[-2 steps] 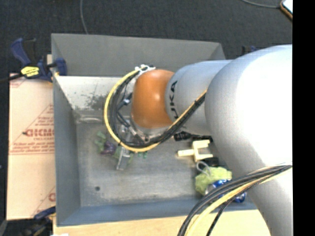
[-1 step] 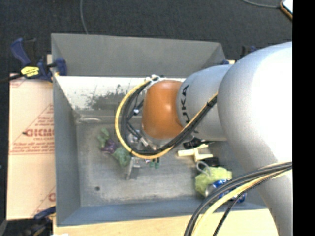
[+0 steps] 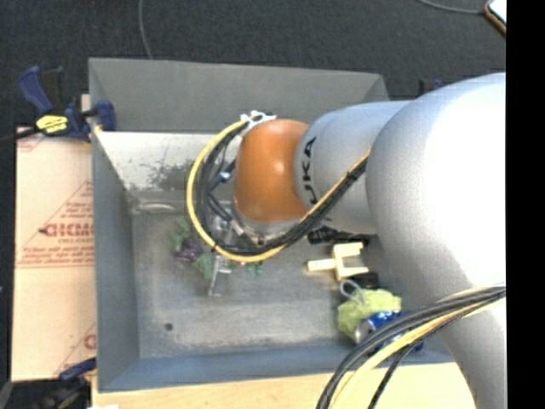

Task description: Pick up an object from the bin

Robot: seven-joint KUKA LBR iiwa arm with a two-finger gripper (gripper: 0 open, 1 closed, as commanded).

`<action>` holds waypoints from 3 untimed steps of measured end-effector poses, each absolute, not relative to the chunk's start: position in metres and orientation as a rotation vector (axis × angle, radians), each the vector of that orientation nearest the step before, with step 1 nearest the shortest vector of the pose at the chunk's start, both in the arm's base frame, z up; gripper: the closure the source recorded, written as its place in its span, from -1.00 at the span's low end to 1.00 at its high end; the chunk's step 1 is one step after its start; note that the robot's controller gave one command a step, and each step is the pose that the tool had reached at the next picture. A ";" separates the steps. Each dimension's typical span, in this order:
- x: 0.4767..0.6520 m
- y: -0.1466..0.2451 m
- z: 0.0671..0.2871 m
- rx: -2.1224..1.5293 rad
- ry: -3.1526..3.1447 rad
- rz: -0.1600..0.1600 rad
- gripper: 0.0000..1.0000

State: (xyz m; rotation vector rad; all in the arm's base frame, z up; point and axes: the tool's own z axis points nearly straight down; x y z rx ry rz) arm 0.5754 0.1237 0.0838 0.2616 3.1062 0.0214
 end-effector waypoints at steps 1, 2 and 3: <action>0.557 0.097 0.075 0.209 3.118 0.012 -1.00; 0.570 0.107 0.093 0.217 3.098 0.027 1.00; 0.570 0.107 0.093 0.219 3.098 0.027 1.00</action>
Offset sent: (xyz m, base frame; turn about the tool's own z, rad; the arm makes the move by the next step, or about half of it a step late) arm -0.0070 -0.0155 0.0072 -0.0272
